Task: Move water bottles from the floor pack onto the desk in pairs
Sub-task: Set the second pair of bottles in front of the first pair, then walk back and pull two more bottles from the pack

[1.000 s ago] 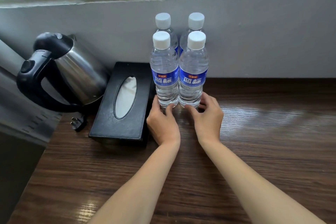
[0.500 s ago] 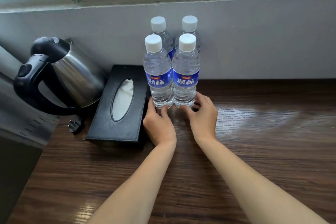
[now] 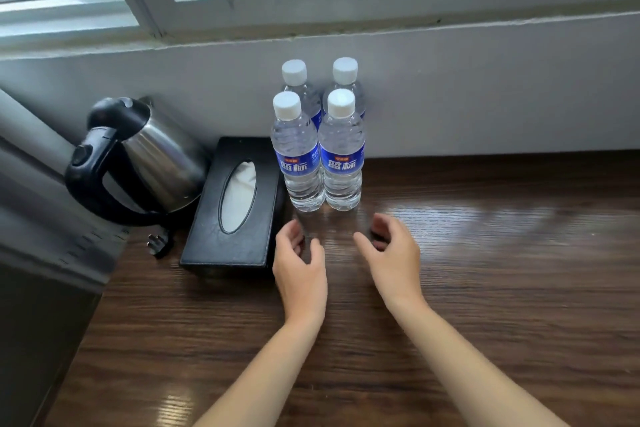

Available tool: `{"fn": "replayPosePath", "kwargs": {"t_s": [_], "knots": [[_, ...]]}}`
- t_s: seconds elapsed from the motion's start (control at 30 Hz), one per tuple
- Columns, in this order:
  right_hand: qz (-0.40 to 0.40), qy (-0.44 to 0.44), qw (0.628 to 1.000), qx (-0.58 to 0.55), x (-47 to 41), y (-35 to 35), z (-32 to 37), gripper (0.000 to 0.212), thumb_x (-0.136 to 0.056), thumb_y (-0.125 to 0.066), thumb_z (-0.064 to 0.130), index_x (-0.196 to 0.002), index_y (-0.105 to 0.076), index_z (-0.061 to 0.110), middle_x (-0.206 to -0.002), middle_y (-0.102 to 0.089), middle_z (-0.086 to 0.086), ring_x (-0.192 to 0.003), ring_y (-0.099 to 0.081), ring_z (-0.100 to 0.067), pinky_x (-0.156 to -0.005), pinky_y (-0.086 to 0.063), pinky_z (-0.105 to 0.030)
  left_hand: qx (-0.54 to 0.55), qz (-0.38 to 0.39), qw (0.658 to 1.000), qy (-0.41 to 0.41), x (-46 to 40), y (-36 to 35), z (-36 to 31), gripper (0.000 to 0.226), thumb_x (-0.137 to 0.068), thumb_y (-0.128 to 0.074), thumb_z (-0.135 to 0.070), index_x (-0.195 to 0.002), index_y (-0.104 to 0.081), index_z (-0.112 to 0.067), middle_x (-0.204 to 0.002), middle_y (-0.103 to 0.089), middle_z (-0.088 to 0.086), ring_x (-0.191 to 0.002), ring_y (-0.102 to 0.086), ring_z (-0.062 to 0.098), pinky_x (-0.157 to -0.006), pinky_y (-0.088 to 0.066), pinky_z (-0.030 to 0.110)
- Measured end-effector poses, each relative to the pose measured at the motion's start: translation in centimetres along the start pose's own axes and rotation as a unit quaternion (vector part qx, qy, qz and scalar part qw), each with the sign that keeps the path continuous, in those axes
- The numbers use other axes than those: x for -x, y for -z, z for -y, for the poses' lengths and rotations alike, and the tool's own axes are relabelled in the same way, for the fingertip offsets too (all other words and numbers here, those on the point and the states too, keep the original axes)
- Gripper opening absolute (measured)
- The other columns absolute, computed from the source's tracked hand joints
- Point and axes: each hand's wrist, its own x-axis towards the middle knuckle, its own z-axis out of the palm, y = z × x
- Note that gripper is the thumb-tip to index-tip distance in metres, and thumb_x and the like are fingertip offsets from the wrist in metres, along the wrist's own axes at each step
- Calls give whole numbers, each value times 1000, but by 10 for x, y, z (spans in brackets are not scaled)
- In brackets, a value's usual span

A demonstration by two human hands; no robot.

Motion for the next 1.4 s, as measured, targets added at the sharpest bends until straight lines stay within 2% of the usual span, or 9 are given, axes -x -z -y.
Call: {"fn": "replayPosePath", "kwargs": {"t_s": [0.13,0.27,0.5,0.67,0.87,1.0,1.1,1.23,1.4], "knots": [[20,-31,999,1,36,29,12,25,-82,-70,12,-106,-64,19,-102,-67,1,-87,-64,-2,-70,-46,-5,-14,65,998,-8,24,25,-22,40,-86,-61,-3,-121,-57,-22,-114,-66,-8,-108,-63,3,-102,-48,29],[35,-50,998,2,79,68,39,23,-81,-69,8,-92,-64,28,-93,-70,5,-76,-65,-2,-74,-50,-14,-25,159,987,-3,49,53,-61,41,-86,-64,-5,-120,-57,-26,-114,-65,-12,-107,-63,4,-99,-49,27],[71,-91,993,-5,140,163,109,20,-80,-72,11,-96,-66,21,-86,-70,5,-77,-64,-7,-71,-47,-9,-69,257,964,-1,122,94,-138,40,-85,-69,-10,-120,-57,-27,-109,-67,-11,-98,-66,1,-89,-52,21],[88,-93,991,25,184,248,151,18,-82,-71,17,-99,-68,20,-90,-70,7,-85,-65,-5,-77,-47,-15,-97,302,948,-32,188,100,-187,35,-86,-69,-10,-116,-60,-24,-102,-69,-11,-88,-64,-11,-80,-47,4],[34,-106,994,18,252,351,160,17,-83,-70,18,-99,-67,22,-92,-70,6,-89,-64,-6,-80,-50,-18,-139,374,915,-61,270,82,-224,29,-89,-67,-16,-117,-62,-23,-102,-70,-13,-94,-64,-5,-88,-52,23],[-2,-132,991,29,296,420,140,19,-84,-69,22,-102,-66,26,-95,-69,9,-91,-63,-2,-79,-50,-14,-156,419,891,-84,319,62,-239,31,-92,-65,-20,-122,-59,-23,-105,-67,-15,-98,-62,-4,-80,-50,14],[-38,-163,985,32,325,466,116,19,-84,-69,23,-102,-66,28,-96,-69,12,-93,-64,-2,-83,-51,-19,-174,445,872,-107,354,41,-245,32,-92,-64,-21,-123,-56,-23,-105,-64,-17,-98,-61,-3,-74,-49,7],[-104,-202,974,19,358,519,82,17,-82,-72,20,-95,-66,29,-94,-70,10,-90,-66,-3,-86,-55,-27,-185,481,848,-123,397,6,-249,35,-92,-63,-22,-126,-56,-20,-108,-65,-12,-101,-63,3,-76,-49,10],[-183,-267,946,-4,403,572,47,18,-85,-68,11,-102,-66,11,-98,-68,-1,-92,-65,-13,-69,-46,-4,-221,546,799,-121,450,-37,-240,36,-94,-61,-26,-129,-55,-19,-111,-64,-9,-99,-61,2,-75,-46,9]]}}
